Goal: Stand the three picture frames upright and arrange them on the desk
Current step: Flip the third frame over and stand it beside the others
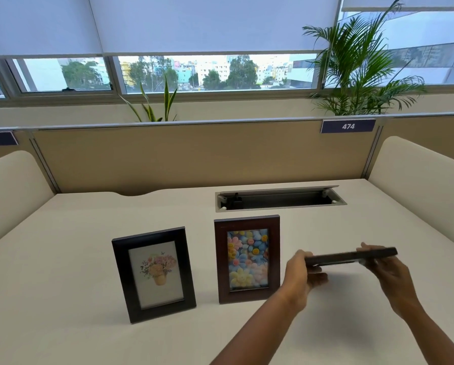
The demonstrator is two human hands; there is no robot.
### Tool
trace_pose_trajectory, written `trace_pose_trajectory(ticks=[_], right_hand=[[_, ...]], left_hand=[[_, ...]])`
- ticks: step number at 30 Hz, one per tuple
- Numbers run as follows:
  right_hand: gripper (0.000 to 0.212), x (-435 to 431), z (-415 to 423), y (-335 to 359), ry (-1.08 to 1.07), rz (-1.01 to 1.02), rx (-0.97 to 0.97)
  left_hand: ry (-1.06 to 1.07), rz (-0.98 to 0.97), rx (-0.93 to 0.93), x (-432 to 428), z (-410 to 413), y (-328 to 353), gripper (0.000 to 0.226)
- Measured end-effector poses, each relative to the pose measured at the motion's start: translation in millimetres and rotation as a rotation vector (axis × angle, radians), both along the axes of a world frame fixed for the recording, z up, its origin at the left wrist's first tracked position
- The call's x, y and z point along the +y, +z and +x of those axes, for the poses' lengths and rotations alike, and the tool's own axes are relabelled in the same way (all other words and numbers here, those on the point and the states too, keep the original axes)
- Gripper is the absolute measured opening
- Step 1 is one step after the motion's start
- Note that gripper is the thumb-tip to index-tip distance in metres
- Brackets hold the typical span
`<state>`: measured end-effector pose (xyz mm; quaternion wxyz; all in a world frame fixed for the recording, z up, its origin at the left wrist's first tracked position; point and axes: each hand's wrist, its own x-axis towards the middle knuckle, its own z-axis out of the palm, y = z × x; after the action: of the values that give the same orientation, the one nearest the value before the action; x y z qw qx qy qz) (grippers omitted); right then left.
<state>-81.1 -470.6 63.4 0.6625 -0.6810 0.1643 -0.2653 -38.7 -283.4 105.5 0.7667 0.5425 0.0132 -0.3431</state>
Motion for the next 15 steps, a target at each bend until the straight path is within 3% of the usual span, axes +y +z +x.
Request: trace_pose_trajectory(ticks=[4,7,15], right_hand=[[0.042,-5,6,5,-0.016,0.061,-0.074],[0.05,-10,8,6,0.042,0.128,-0.127],[0.06,-13,10,7,0.079,0.219,-0.111]], left_hand=[[-0.055,0.222,-0.174,0,7,-3,0.049],[-0.006,0.33,-0.192,-2,9,-9,0.062],[-0.058,0.25,-0.195,-2,18,-14,0.063]])
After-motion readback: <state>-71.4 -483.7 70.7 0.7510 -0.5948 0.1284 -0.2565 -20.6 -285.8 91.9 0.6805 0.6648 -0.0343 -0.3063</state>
